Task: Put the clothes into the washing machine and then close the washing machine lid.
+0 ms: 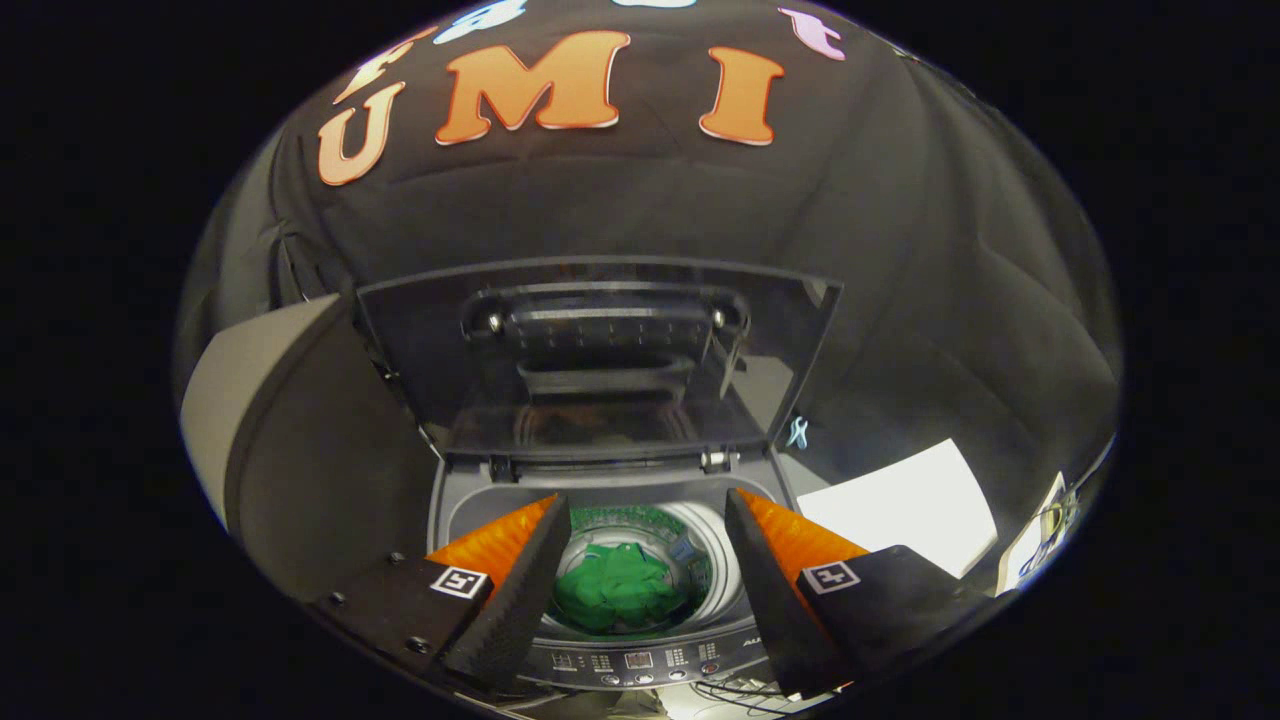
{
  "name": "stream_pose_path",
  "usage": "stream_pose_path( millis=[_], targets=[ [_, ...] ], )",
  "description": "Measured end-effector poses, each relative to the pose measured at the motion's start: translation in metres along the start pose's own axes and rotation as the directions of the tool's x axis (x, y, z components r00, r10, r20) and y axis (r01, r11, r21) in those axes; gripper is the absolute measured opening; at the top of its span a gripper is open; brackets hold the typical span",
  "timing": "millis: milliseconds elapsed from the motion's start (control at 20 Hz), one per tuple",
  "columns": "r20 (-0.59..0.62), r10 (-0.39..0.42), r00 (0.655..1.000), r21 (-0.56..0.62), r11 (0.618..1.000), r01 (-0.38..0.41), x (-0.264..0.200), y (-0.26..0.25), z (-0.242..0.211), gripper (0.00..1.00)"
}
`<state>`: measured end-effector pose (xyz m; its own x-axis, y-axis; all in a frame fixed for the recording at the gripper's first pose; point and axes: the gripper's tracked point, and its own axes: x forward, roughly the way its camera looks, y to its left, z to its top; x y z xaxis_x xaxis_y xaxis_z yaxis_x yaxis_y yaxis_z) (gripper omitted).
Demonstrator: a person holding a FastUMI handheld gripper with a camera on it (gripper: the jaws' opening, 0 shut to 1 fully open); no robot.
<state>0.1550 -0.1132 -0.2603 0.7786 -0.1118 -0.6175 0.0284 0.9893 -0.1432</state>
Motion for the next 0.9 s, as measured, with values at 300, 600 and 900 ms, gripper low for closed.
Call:
stream_pose_path(
  millis=[300, 600, 900],
  targets=[
    [0.13, 0.047, 0.99, 0.033, 0.998, -0.051, -0.023, 0.017, 0.082, 0.98],
    [0.221, 0.046, 0.974, 0.039, 0.998, -0.056, -0.032, 0.021, 0.14, 0.98],
    [0.229, 0.055, 0.972, 0.029, 0.998, -0.064, 0.004, 0.034, 0.169, 0.98]
  ],
)
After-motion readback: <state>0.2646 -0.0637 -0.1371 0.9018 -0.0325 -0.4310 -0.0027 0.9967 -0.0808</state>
